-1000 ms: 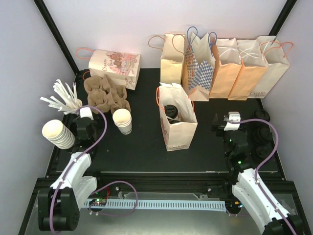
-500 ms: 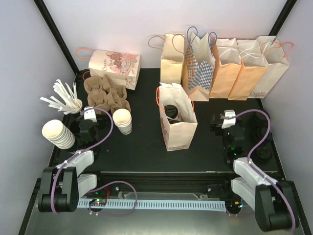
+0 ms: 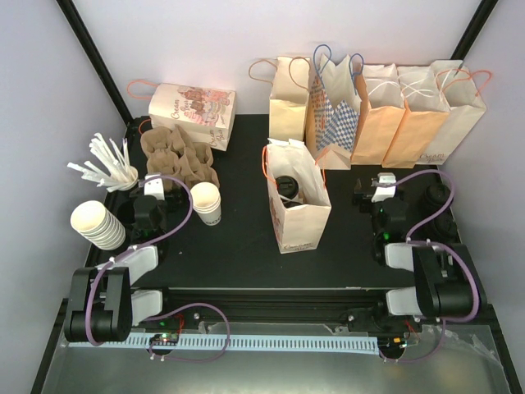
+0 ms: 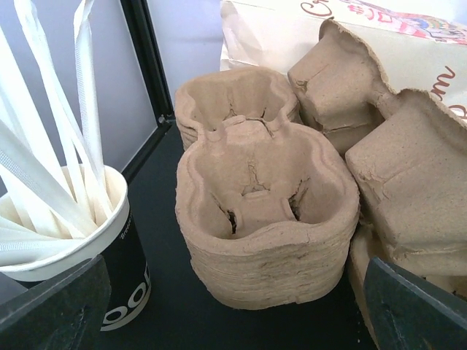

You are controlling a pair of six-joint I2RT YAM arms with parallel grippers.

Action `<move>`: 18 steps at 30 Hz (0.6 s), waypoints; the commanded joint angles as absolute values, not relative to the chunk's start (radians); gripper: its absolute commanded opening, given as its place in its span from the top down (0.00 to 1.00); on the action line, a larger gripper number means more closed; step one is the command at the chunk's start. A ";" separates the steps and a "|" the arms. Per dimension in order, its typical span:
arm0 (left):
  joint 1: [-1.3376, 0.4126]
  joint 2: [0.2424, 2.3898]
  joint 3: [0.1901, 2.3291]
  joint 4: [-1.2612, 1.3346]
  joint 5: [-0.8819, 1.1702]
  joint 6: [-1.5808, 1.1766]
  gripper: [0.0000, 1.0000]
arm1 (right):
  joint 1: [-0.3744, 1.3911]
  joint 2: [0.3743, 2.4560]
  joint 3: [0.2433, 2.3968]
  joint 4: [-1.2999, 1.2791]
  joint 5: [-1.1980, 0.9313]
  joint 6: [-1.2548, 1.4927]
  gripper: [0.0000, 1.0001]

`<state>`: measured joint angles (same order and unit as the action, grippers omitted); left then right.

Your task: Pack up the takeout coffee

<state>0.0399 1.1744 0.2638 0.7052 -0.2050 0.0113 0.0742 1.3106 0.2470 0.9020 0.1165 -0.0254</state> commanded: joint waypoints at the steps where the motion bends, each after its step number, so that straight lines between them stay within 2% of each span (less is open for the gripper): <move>1: 0.047 1.178 0.298 0.745 -0.177 0.039 0.03 | 0.061 1.401 0.237 1.110 0.160 -0.012 0.00; 2: 0.046 1.173 0.292 0.752 -0.163 0.046 0.03 | 0.061 1.388 0.255 1.049 0.171 -0.002 0.00; 4: 0.046 1.171 0.286 0.763 -0.141 0.057 0.03 | 0.061 1.415 0.249 1.115 0.184 -0.001 0.00; 10: 0.037 1.173 0.289 0.753 -0.052 0.011 0.01 | 0.060 1.396 0.264 1.052 0.191 0.004 0.00; 12: 0.033 1.183 0.247 0.865 0.034 -0.004 0.01 | 0.061 1.403 0.260 1.072 0.192 0.002 0.00; 16: 0.008 1.380 0.178 1.209 0.001 0.039 0.01 | 0.061 1.400 0.262 1.063 0.192 0.003 0.00; 18: 0.005 1.420 0.203 1.206 -0.001 0.045 0.01 | 0.060 1.399 0.263 1.060 0.191 0.004 0.00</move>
